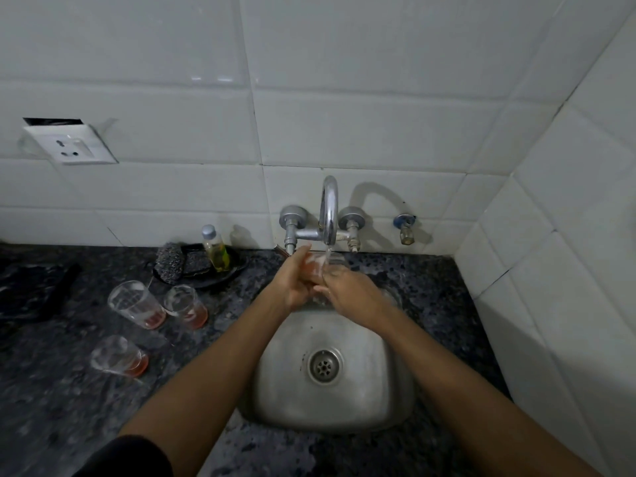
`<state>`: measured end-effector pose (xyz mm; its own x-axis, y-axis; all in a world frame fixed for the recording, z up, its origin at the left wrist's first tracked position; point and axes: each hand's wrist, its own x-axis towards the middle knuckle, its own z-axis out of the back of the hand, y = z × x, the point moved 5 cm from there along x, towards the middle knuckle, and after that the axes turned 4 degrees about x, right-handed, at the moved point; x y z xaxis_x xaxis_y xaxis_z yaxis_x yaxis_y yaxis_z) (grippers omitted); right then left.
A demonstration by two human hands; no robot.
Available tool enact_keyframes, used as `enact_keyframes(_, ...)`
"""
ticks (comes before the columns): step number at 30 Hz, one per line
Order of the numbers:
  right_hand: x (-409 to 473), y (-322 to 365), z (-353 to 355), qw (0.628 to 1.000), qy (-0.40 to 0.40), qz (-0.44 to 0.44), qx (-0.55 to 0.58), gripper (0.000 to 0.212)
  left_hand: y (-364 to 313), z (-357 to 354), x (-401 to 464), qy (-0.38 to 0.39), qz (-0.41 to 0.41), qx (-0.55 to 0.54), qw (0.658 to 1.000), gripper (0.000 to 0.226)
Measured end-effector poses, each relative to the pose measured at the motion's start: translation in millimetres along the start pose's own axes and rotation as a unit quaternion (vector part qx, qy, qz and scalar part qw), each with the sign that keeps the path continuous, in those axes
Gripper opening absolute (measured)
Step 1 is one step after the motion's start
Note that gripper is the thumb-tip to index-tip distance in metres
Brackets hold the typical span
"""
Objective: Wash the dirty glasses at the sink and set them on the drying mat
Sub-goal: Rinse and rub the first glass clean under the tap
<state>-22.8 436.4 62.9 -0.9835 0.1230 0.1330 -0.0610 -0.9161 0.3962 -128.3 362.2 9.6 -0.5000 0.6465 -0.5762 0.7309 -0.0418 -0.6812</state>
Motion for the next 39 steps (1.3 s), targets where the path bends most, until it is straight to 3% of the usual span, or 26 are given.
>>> enact_keyframes(2,0.0,3.0,-0.7,0.986,-0.036,-0.039,0.159,0.03,-3.7,-2.2,-3.8,-0.016,-0.03,-0.019,0.999,0.033)
enact_keyframes(4,4.7,9.6,0.3,0.955,-0.082,-0.084,0.272,0.027,0.9,-5.7,-5.2,-0.003,-0.038,-0.045,0.998,0.044)
enact_keyframes(6,6.1,12.8,7.8,0.974,-0.092,-0.053,0.201,0.029,1.5,-9.5,-10.2,0.02,-0.02,-0.055,0.998,0.052)
enact_keyframes(9,1.7,5.4,5.9,0.999,-0.03,0.029,-0.01,0.036,-4.5,-13.9,-12.6,0.043,-0.002,-0.011,0.999,0.056)
enact_keyframes(12,0.0,10.9,7.4,0.988,-0.07,-0.022,0.135,0.032,-5.5,-10.7,-10.5,0.02,-0.056,-0.028,0.998,0.037)
enact_keyframes(14,3.5,15.2,7.8,0.977,-0.088,-0.053,0.186,0.03,-0.5,-10.4,-12.2,0.023,-0.046,-0.041,0.998,0.041)
enact_keyframes(18,-1.3,7.6,5.3,0.999,-0.046,-0.016,0.013,0.031,-5.8,-17.8,-18.0,0.051,-0.007,0.02,0.998,0.049)
enact_keyframes(22,-0.4,15.5,7.2,0.974,-0.094,-0.061,0.197,0.03,-6.7,-15.5,-17.8,0.039,-0.046,-0.008,0.998,0.036)
enact_keyframes(24,3.0,15.3,10.8,0.983,-0.116,-0.042,0.139,0.029,-7.4,-16.6,-19.5,0.064,-0.05,-0.034,0.996,0.033)
enact_keyframes(27,0.0,10.4,10.0,0.997,-0.072,0.003,0.021,0.026,-10.7,-20.5,-20.6,0.063,-0.011,0.009,0.998,0.048)
enact_keyframes(32,5.9,15.7,12.1,0.974,-0.094,-0.064,0.197,0.029,-14.0,-15.6,-15.0,0.04,-0.062,-0.006,0.997,0.047)
enact_keyframes(34,6.8,18.2,15.5,0.988,-0.105,-0.042,0.109,0.028,-12.3,-18.0,-15.3,0.063,-0.043,-0.018,0.997,0.055)
enact_keyframes(36,3.2,17.6,12.1,0.998,-0.067,0.013,-0.003,0.029,-16.1,-21.3,-18.9,0.078,-0.035,0.004,0.996,0.054)
enact_keyframes(37,1.6,13.5,9.4,0.998,-0.052,0.017,-0.005,0.029,-16.4,-18.9,-15.9,0.065,-0.034,0.019,0.997,0.05)
enact_keyframes(39,0.1,15.8,8.5,0.993,-0.055,-0.027,0.1,0.032,-14.3,-12.3,-11.1,0.039,-0.043,0.022,0.998,0.04)
